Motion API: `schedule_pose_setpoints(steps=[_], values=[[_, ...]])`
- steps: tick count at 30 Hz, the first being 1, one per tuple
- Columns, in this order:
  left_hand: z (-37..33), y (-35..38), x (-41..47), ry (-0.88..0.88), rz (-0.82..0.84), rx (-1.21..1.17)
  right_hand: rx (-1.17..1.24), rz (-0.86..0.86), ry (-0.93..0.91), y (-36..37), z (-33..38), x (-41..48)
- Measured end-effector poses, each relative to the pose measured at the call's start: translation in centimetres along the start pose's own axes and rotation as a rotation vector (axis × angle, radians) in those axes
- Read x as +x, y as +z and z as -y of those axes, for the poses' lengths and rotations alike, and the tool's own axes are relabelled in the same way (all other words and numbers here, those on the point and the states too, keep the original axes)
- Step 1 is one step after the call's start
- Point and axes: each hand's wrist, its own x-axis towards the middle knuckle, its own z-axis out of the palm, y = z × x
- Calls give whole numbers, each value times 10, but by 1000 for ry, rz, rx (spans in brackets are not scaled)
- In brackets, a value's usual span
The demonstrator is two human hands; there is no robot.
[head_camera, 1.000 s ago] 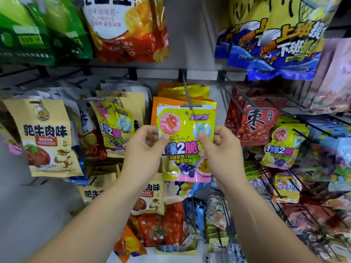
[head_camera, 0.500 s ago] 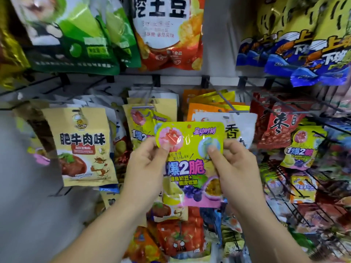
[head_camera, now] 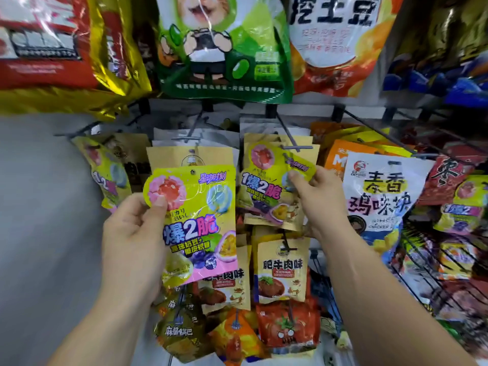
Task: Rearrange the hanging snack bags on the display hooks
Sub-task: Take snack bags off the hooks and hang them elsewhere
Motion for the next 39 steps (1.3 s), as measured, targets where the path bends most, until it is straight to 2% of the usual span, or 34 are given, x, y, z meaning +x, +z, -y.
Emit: schedule_pose_setpoints(steps=[4,11,14,16,18,20,24,34,39], values=[[5,-10,7,-7,-20,23,-95,-53,-58,0,1,-6],[1,-6,2,30,-13,128,-266,-29,-241,-32,29,-44],[-2,-1,0,50,-11,166,-187,39,-202,-38,40,-53],[-4,4,-5,36,-17,163,-87,146,-146,-35,40,-60],[-4,8,-13,-18,-6,137,-2,240,-93,-22,33,-68],[-3,11,-22,-89,7,60,-16,278,-68,-4,24,-75],[-9,8,-37,-159,-29,-15,32,332,-59,30,9,-79],[-17,-36,-53,-111,-312,-9,202,374,-38,97,12,-109],[-24,-57,-45,-93,-271,-57,193,396,-109,138,24,-123]])
